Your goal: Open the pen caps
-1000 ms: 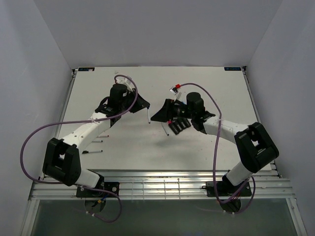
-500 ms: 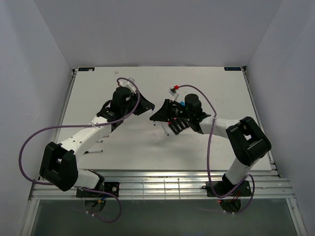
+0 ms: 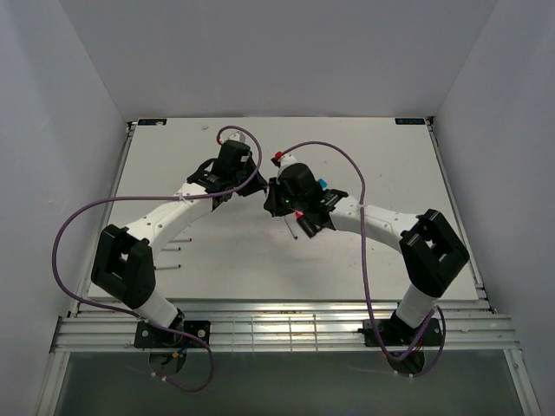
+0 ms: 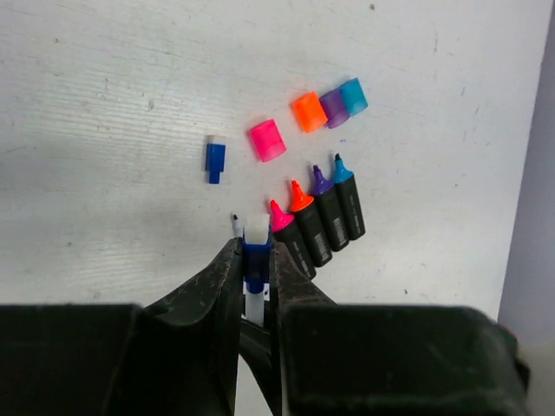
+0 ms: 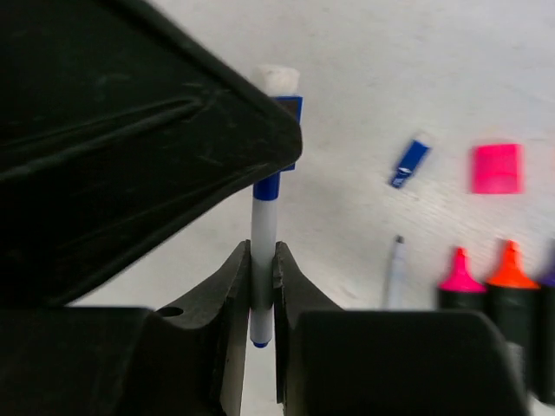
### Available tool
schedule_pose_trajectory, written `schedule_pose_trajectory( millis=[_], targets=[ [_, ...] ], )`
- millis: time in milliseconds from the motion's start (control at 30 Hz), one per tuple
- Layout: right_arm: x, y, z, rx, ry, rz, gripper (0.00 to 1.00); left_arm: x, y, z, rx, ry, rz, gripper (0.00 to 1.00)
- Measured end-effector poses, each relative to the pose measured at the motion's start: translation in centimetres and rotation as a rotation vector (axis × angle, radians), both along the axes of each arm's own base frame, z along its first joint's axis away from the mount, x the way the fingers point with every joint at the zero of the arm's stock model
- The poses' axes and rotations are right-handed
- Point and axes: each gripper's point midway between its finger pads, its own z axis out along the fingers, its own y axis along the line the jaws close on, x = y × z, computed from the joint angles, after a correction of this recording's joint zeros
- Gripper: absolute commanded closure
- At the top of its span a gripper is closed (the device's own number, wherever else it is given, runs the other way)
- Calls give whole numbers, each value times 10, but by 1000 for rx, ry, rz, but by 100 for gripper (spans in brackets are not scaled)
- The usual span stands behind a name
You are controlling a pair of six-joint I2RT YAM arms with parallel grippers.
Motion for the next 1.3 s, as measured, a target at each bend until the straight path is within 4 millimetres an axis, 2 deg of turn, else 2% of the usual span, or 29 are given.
schedule_pose_trajectory(
  millis=[33, 67, 133, 233, 333, 500, 667, 733, 833, 967, 1133, 1200, 1300],
  targets=[
    [2, -2, -1, -105, -61, -49, 92, 1, 1, -1, 15, 6, 4, 100],
    [7, -13, -2, -237, -135, -114, 92, 0, 2, -2, 22, 14, 1, 100],
    [2, -20, -3, -337, -190, -152, 92, -4, 1, -3, 31, 25, -11, 100],
    [5, -31, -2, -385, -222, -175, 92, -4, -5, -1, 12, 21, -32, 100],
    [-2, -36, -3, -349, -227, -107, 92, -8, -11, 1, 3, 23, -52, 100],
    [-21, -42, -4, -47, -98, 68, 92, -20, -24, -1, -22, 21, -101, 100],
    [-47, -34, 8, 401, 98, 211, 92, -33, -23, 3, -57, 9, -132, 100],
    [-54, -30, 11, 503, 165, 237, 92, -37, -22, 2, -60, 16, -137, 100],
    [-58, -29, 10, 555, 225, 249, 92, -40, -20, -1, -60, 32, -134, 100],
    [-55, -27, -1, 424, 165, 239, 92, -41, -15, -9, -45, 68, -104, 100],
    [-38, -10, -12, -22, -100, 2, 92, -25, 8, -18, -19, 113, -4, 100],
    [-38, -13, -14, -168, -186, -79, 92, -27, 12, -22, -20, 152, 13, 100],
    [-39, -25, -19, -298, -252, -140, 92, -30, 7, -27, -36, 190, 4, 100]
  ],
)
